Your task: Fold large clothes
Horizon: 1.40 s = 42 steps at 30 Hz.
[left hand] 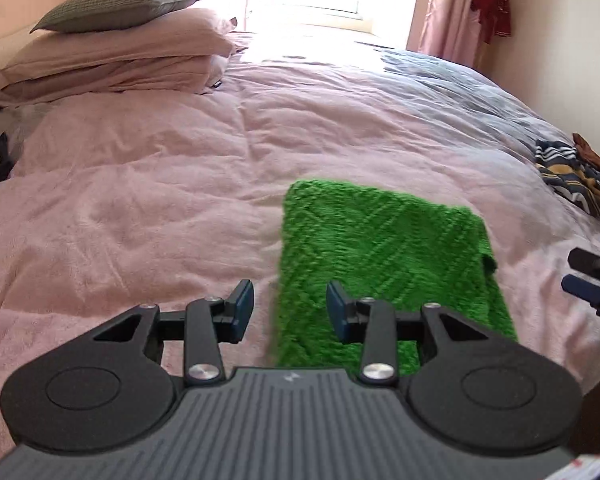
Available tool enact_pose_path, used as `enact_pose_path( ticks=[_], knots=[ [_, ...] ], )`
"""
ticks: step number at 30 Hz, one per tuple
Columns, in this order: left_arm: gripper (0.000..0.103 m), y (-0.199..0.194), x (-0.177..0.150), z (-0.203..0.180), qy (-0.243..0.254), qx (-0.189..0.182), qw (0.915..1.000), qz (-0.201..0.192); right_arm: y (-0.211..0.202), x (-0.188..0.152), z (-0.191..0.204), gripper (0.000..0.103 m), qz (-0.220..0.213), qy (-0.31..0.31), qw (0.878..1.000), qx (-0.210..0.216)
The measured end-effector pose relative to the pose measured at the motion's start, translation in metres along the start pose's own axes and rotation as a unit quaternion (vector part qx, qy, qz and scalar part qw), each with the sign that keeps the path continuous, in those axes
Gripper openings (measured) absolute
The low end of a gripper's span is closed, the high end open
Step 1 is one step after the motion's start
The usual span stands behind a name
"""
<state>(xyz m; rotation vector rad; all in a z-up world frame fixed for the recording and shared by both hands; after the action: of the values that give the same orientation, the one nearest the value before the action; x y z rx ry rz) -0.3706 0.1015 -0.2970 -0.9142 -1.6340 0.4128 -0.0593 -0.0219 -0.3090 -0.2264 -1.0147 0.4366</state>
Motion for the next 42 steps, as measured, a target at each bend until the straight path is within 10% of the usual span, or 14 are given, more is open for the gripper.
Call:
enact_pose_path(
  ticks=[11,13,14,18,24,32,42],
  knots=[
    [0.034,0.025,0.005,0.031,-0.066,-0.049,0.9966,0.011,0.120,0.005,0.000,0.061,0.101,0.011,0.990,0.098],
    [0.034,0.024,0.005,0.031,-0.068,-0.051,0.9963,0.011,0.126,0.000,0.001,0.045,0.112,0.016,0.986,0.121],
    [0.034,0.024,0.005,0.031,-0.068,-0.054,0.9962,0.010,0.128,-0.001,0.001,0.019,0.115,0.015,0.986,0.121],
    [0.034,0.019,0.005,0.027,-0.062,-0.066,0.9958,0.007,0.120,0.010,0.004,0.012,0.084,0.000,0.991,0.102],
    [0.034,0.013,0.003,0.000,-0.003,-0.083,0.9965,0.000,0.110,0.034,0.003,0.012,0.099,-0.076,0.992,-0.036],
    [0.034,0.016,-0.007,-0.003,0.014,-0.059,0.9982,0.001,0.101,0.017,0.000,0.033,0.106,-0.075,0.988,-0.088],
    [0.033,-0.016,-0.019,-0.010,0.019,-0.083,0.9964,-0.004,0.013,-0.052,0.034,0.040,0.121,0.015,0.992,-0.030]
  ],
)
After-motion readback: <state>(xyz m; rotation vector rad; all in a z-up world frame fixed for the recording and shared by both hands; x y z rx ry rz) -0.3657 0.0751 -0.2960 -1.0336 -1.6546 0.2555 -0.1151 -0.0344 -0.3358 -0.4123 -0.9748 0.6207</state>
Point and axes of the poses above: each gripper's, at about its wrist camera, not at the fingertips, and y roughly the way its jaws point, z to its left, x to its top, the point moved 4 cm from there along y, roughly the way its jaws point, and after that the axes turned 15 degrees about -y, right-handed, at the moved point
